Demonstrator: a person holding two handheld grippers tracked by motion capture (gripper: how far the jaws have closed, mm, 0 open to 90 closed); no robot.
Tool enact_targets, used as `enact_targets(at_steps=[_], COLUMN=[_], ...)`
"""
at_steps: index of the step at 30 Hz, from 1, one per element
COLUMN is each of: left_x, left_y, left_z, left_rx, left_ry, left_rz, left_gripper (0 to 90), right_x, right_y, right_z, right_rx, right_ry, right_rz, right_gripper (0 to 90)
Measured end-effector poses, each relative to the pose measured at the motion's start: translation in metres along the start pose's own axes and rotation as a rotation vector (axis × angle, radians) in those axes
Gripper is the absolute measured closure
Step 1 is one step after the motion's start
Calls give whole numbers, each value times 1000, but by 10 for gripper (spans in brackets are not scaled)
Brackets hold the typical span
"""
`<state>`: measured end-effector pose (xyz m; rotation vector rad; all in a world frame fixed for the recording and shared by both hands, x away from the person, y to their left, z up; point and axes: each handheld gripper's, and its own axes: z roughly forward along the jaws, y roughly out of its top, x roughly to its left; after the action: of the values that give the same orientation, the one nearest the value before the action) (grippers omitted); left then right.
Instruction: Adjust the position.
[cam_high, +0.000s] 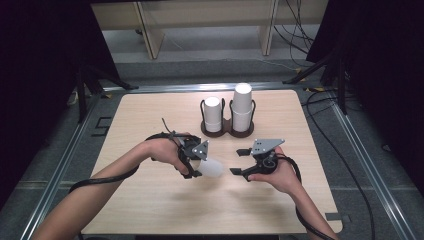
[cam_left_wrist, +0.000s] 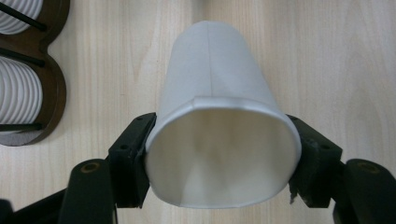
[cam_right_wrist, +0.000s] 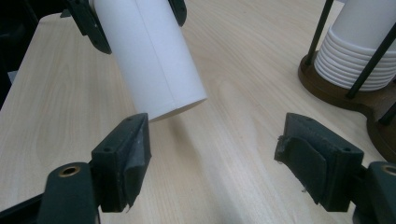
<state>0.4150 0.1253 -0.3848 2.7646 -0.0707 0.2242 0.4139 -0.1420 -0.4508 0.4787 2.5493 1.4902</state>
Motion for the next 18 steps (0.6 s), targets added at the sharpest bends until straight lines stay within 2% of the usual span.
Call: enact_targets(at_steps=[3, 5, 6, 7, 9, 11, 14, 17, 18], left_x=[1, 0, 0, 0, 0, 1, 1, 1, 1], left_y=[1, 2, 2, 2, 3, 4, 5, 7, 8], left_z=[0, 0, 0, 0, 0, -1, -1, -1, -1], left_rx=[15, 23, 27, 31, 41, 47, 53, 64, 66], left_ry=[3, -1, -3, -3, -5, -5, -8, -8, -8], left_rz=[3, 2, 2, 6, 10, 16, 7, 19, 19], left_gripper=[333, 333, 333, 333, 333, 333, 333, 333, 333], right_x=[2, 2, 3, 2, 4, 2, 3, 5, 5], right_y=[1, 2, 2, 3, 3, 5, 6, 8, 9], right_z=[2, 2, 3, 3, 3, 4, 6, 8, 9], right_rx=[-1, 4, -5, -4, 9, 4, 7, 6, 1], right_ry=[6, 3, 9, 2, 7, 9, 16, 21, 19], right_rz=[17, 2, 12, -8, 20, -9, -9, -10, -25], right_gripper=[247, 247, 247, 247, 247, 248, 248, 248, 248])
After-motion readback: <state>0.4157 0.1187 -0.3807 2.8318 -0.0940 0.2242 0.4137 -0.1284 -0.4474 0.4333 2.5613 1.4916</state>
